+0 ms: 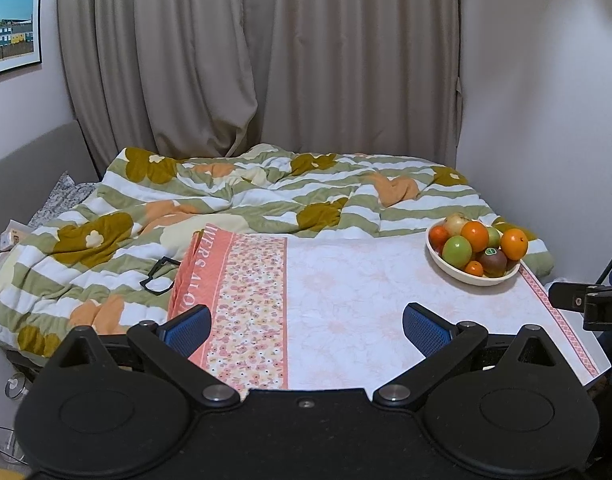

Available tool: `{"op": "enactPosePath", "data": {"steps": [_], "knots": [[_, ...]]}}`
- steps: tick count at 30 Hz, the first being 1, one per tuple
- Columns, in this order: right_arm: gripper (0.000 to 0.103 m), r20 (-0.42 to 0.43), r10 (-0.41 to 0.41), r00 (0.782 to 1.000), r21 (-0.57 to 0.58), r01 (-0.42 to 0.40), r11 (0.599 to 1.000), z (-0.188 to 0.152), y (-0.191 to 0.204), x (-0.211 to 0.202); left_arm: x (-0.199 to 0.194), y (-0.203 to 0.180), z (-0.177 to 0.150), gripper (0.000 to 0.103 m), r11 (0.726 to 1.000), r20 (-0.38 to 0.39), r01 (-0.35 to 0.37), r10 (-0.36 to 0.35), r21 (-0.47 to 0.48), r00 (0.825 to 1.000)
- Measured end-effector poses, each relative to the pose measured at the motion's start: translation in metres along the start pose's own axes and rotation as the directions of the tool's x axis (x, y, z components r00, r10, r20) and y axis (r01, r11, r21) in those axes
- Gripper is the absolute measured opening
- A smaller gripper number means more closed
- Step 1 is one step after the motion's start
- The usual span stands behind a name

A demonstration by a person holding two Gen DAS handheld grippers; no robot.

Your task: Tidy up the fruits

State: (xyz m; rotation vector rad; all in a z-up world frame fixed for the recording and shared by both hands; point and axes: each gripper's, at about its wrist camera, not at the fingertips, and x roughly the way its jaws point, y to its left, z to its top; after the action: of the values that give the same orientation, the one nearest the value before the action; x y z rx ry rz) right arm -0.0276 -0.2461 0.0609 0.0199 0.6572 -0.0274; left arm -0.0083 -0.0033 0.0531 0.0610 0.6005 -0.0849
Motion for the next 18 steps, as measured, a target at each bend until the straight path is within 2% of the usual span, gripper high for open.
{"op": "enactPosePath", "data": {"steps": [18], "knots": [[0.103, -0.001, 0.001, 1.0, 0.001, -0.001, 1.0, 0.0007, -0.0007, 0.0003, -0.0024, -0.0005, 0.0002, 0.103, 1.0, 0.021, -0.004, 0.003, 0.007, 1.0]]}}
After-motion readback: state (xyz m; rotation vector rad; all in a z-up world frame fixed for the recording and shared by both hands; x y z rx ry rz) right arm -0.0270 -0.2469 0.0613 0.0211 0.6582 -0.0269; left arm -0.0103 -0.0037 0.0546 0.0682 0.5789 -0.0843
